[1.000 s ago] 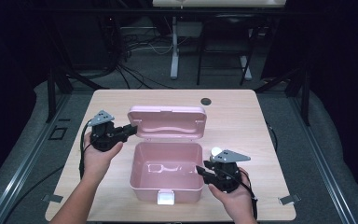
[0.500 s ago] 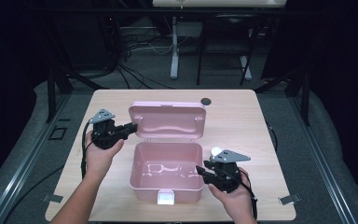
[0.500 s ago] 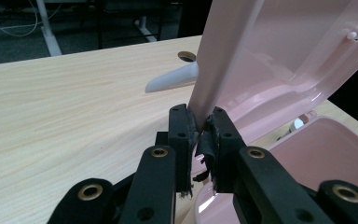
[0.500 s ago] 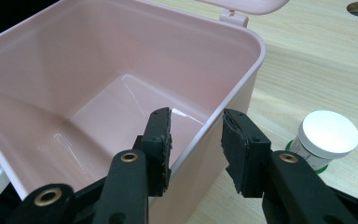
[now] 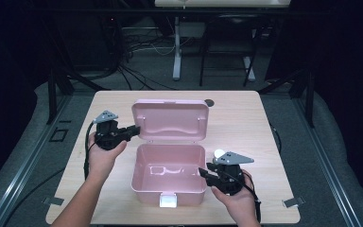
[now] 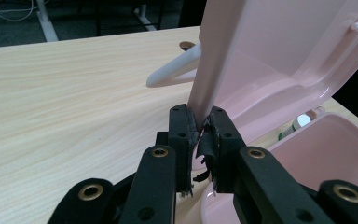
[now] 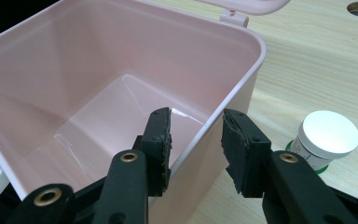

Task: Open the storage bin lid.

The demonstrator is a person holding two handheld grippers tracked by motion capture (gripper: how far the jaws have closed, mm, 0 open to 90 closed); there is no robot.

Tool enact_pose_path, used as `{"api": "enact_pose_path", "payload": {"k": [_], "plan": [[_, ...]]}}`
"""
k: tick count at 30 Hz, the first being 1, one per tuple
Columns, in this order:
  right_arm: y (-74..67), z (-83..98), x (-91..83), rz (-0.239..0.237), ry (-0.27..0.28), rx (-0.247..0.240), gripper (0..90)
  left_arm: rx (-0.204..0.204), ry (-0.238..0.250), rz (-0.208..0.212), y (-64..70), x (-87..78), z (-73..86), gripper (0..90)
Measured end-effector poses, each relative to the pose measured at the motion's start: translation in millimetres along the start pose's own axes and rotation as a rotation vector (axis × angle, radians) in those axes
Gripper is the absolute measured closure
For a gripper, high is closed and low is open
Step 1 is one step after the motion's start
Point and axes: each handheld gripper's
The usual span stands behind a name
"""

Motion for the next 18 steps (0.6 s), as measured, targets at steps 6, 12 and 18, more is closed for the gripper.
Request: {"api": "enact_pose_path", "payload": {"k": [6, 12, 18], "plan": [[0.0, 0.0, 0.1, 0.000, 0.001, 0.001, 62.6, -0.013, 0.001, -0.009, -2.1, 4.2, 1.3, 82.7], [0.0, 0.1, 0.0, 0.000, 0.000, 0.000, 62.6, -0.026, -0.003, -0.020, -2.7, 6.9, 0.8, 83.5], [0.0, 0.2, -0.1, -0.002, -0.001, 0.004, 62.6, -0.047, -0.011, -0.027, -3.3, 8.9, -0.6, 84.0]]}}
Point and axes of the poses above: each handheld gripper's, and its own axes: x roughly forward along the jaws, z roughly out of its underside, y roughly to its right, and after that the axes turned 7 degrees about -x, right-handed
